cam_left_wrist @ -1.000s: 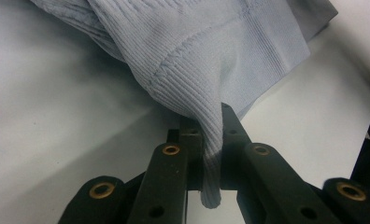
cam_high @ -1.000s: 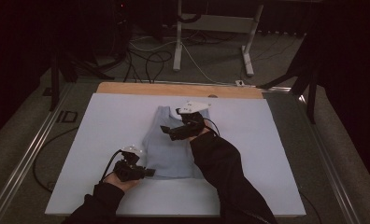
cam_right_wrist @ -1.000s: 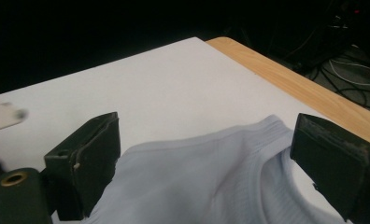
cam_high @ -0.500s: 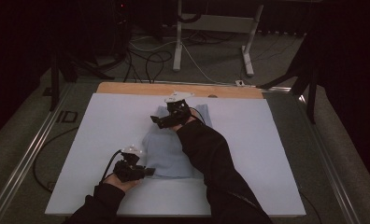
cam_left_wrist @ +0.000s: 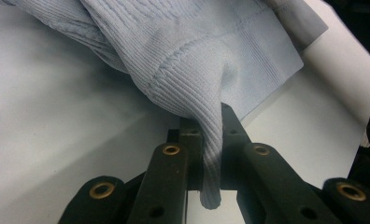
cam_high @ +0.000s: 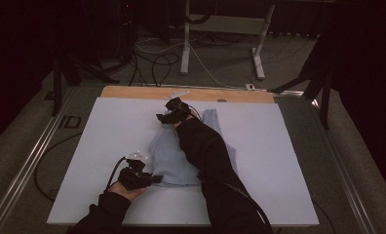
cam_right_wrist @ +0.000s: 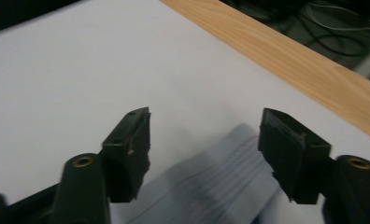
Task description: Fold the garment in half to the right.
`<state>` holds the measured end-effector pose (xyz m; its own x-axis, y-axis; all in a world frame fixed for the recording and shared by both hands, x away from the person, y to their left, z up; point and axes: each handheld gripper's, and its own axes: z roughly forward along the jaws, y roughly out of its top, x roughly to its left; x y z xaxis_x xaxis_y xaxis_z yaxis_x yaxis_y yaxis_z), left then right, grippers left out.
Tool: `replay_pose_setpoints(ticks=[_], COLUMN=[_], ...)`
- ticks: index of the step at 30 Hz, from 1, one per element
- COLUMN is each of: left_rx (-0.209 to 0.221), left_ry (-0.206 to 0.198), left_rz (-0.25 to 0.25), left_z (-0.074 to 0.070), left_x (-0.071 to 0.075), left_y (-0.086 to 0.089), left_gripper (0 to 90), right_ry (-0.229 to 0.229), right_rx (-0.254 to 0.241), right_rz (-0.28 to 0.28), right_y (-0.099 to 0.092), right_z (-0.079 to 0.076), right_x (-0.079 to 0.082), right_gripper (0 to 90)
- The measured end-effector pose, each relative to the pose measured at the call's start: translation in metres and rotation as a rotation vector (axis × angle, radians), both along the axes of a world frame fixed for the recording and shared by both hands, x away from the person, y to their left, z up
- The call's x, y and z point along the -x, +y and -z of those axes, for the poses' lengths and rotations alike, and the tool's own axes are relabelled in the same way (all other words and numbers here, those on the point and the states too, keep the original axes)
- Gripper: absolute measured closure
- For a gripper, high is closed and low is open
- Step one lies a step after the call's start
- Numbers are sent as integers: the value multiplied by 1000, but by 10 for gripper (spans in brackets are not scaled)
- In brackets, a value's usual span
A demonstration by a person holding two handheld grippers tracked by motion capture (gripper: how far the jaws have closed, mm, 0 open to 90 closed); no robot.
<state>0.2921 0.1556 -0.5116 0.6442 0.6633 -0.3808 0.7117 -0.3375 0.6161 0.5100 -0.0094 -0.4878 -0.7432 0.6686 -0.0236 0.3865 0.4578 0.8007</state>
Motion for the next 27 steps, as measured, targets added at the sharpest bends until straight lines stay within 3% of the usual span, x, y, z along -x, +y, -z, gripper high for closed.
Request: replay_pose_setpoints(ticks=[4,6,16,19,25,27], left_rx=[3,1,5,9,11,12], left_ry=[10,10,0,0,1,1], left_rz=[2,6,16,19,18,17], left_z=[0,0,-2,-2,-3,-3], left_x=[0,0,2,2,2,2], left_y=[0,0,-4,-4,-4,-4], left_gripper=[846,848,849,849,849,849], right_ry=[31,33,48,61,69,82], right_rx=[-1,37,130,133,200,195], right_rz=[30,54,104,106,103,103], right_y=[5,8,19,20,23,23], right_z=[6,9,26,32,37,37], right_x=[-9,-13,-25,-26,-25,-25], right_gripper=[396,411,419,416,445,464])
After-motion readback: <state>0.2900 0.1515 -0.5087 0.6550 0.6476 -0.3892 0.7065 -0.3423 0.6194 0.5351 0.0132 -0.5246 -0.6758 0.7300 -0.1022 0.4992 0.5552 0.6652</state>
